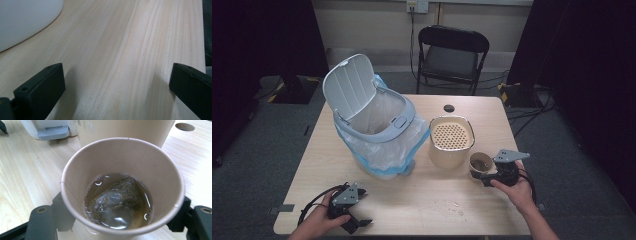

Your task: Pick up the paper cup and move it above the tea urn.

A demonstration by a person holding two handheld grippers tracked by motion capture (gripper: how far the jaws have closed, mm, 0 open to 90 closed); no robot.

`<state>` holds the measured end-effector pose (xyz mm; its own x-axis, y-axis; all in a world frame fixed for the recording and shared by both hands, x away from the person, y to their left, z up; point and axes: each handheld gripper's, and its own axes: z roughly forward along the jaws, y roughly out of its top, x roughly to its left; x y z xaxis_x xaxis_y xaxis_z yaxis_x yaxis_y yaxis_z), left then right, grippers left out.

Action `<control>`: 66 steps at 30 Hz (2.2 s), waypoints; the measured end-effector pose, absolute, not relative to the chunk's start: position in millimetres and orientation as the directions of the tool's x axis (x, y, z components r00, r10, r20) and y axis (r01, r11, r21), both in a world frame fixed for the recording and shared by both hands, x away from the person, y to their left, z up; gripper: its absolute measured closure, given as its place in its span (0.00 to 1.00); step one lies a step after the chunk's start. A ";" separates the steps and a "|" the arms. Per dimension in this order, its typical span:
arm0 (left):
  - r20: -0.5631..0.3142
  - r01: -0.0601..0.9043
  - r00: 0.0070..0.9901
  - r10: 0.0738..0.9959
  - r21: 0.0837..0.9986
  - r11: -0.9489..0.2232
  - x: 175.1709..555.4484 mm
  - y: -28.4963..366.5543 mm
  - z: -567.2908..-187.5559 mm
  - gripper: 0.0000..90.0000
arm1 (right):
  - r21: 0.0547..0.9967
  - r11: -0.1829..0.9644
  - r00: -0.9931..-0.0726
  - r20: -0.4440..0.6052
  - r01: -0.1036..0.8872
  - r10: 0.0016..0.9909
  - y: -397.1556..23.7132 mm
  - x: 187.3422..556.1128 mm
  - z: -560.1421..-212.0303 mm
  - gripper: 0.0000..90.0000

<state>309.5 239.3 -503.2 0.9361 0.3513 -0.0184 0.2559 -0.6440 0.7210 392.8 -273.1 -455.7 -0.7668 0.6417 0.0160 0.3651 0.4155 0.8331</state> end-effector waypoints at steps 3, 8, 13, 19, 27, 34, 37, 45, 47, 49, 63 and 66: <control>-0.018 0.256 0.936 0.351 0.721 -0.644 309.5 239.4 -503.2 0.00 | 0.833 0.415 -0.765 0.016 0.366 0.643 -274.2 396.6 -454.6 0.30; -0.018 0.256 0.936 0.353 0.722 -0.643 309.4 239.2 -503.4 0.00 | 0.830 0.416 -0.756 0.011 0.371 0.654 -276.2 404.2 -453.0 0.30; -0.017 0.256 0.935 0.353 0.723 -0.642 309.4 239.2 -503.5 0.00 | 0.827 0.419 -0.751 0.006 0.375 0.661 -280.3 411.8 -452.0 0.30; -0.017 0.256 0.935 0.353 0.723 -0.642 309.4 239.2 -503.5 0.00 | 0.828 0.415 -0.738 -0.001 0.378 0.674 -285.2 420.0 -449.7 0.30; -0.018 0.256 0.935 0.353 0.723 -0.642 309.4 239.2 -503.5 0.00 | 0.831 0.407 -0.727 -0.005 0.379 0.686 -289.5 427.4 -447.9 0.30; -0.017 0.255 0.936 0.353 0.723 -0.642 309.5 239.2 -503.5 0.00 | 0.831 0.403 -0.721 -0.005 0.383 0.693 -291.5 435.6 -443.5 0.30; -0.018 0.256 0.935 0.353 0.723 -0.642 309.4 239.2 -503.5 0.00 | 0.830 0.407 -0.719 -0.011 0.380 0.695 -291.1 440.0 -440.0 0.30; -0.017 0.256 0.935 0.353 0.723 -0.642 309.4 239.2 -503.5 0.00 | 0.832 0.416 -0.721 -0.028 0.367 0.693 -291.6 453.5 -432.1 0.30; -0.017 0.256 0.935 0.353 0.722 -0.642 309.4 239.2 -503.5 0.00 | 0.834 0.413 -0.722 -0.025 0.367 0.692 -292.3 456.9 -431.5 0.30; -0.018 0.256 0.935 0.353 0.723 -0.642 309.4 239.2 -503.5 0.00 | 0.834 0.414 -0.724 -0.024 0.366 0.689 -293.0 460.3 -430.9 0.30; -0.021 0.259 0.934 0.356 0.725 -0.638 309.2 239.0 -503.7 0.00 | 0.839 0.428 -0.748 -0.037 0.337 0.662 -299.3 481.7 -424.7 0.30; -0.021 0.259 0.934 0.356 0.725 -0.638 309.2 239.0 -503.7 0.00 | 0.840 0.427 -0.749 -0.037 0.335 0.662 -301.6 486.6 -424.9 0.30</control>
